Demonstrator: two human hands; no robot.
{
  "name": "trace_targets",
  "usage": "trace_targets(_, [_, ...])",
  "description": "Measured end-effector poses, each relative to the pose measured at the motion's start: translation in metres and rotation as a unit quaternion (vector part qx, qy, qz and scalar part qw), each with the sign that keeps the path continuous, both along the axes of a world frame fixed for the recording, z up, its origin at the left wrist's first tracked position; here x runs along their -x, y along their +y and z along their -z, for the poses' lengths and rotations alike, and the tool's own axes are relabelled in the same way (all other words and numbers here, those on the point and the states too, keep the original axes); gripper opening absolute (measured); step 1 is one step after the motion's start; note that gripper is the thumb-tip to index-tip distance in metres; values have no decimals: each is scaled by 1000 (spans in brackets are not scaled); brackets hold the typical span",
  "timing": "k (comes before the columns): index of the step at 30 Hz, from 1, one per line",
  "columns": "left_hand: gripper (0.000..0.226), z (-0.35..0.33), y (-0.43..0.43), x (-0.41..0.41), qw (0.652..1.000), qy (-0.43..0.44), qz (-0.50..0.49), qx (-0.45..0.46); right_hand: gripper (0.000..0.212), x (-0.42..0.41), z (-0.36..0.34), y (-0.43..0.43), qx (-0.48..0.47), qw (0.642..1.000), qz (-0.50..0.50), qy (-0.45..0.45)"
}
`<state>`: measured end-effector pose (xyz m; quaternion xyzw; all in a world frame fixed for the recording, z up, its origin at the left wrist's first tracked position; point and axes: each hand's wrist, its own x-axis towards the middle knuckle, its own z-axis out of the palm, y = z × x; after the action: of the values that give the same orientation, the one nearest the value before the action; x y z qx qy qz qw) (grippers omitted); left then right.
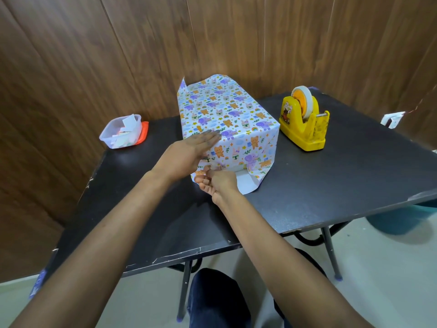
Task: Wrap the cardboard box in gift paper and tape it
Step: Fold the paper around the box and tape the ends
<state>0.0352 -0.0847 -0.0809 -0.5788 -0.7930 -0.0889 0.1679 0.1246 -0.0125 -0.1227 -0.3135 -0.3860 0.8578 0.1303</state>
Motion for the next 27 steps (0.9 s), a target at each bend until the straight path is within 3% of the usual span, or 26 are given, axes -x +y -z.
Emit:
trace_targets(6, [66, -3, -1, -3, 1000, -6, -9, 8, 16, 6, 0, 10, -144, 987, -24, -62])
trace_targets(9, [66, -1, -1, -4, 1000, -6, 1, -3, 27, 7, 5, 23, -307, 941, -53, -129])
trace_targets(11, [66, 0, -1, -3, 1000, -7, 5, -9, 34, 6, 7, 28, -366, 916, -76, -147])
trace_targets(14, [67, -1, -2, -3, 1000, -8, 9, -11, 42, 8, 7, 32, -386, 906, -82, -155])
trace_targets(17, [65, 0, -1, -3, 1000, -8, 15, -14, 32, 11, 11, 32, -406, 898, -56, -162])
trace_targets(19, [63, 0, -1, -3, 1000, -7, 12, -17, 26, 12, 15, 32, -454, 871, -56, -179])
trace_targets(22, [61, 0, -1, -4, 1000, 0, 17, -23, 36, 8, 13, 34, -498, 847, -65, -173])
trace_targets(27, [61, -1, -2, -5, 1000, 1, 10, -20, 36, 9, 14, 33, -470, 865, -56, -167])
